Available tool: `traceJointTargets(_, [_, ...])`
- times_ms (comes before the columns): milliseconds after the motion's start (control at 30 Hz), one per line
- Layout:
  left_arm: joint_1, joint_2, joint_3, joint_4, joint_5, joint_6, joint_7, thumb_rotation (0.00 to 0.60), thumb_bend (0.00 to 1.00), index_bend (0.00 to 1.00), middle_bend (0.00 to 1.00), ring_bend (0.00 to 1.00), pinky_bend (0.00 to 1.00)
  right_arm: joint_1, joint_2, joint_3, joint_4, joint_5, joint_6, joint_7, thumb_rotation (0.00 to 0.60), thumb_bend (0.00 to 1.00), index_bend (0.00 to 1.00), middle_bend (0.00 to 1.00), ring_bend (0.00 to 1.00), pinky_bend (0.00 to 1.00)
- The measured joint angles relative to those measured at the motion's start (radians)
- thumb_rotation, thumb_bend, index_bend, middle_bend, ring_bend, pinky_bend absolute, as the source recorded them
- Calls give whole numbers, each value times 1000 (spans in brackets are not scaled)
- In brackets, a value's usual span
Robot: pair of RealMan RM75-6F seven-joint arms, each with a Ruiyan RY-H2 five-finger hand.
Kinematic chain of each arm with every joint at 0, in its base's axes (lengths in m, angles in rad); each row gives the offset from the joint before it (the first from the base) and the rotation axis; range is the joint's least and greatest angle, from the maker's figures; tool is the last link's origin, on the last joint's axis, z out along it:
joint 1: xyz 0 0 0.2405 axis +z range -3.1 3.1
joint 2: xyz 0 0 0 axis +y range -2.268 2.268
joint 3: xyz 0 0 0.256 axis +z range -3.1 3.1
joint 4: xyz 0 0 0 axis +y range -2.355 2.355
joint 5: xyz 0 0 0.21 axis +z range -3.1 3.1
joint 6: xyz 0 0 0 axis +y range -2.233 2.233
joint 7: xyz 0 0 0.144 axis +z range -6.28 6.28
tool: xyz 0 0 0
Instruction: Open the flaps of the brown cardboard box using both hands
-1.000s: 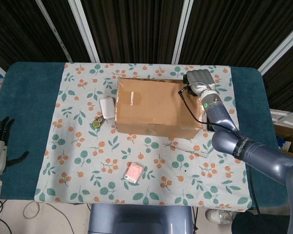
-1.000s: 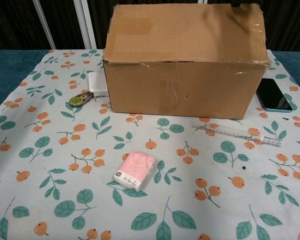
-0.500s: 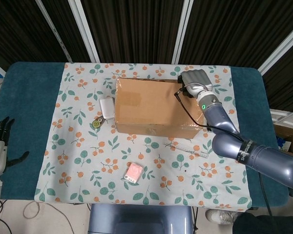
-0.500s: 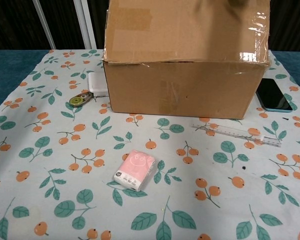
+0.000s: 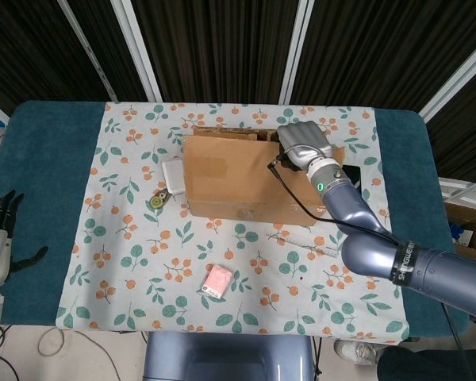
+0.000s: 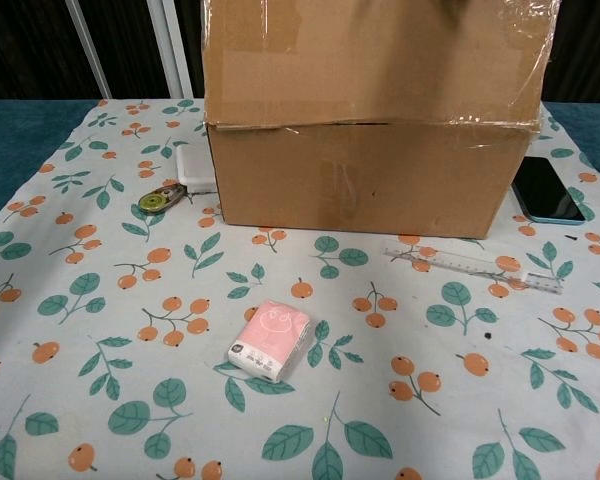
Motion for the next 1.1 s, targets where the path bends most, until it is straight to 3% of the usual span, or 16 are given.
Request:
traceJointTargets(433, [0, -1, 0, -1, 1, -2, 1, 600, 143, 0, 0, 0, 1, 53, 84, 2, -138, 52, 16, -19, 600, 1000, 562, 477, 465, 397])
traceJointTargets(1100, [2, 3, -1, -6, 1, -6, -8, 600, 143, 0, 0, 0, 0, 172, 188, -27, -256, 224, -3, -76, 600, 1000, 564, 454, 454, 411])
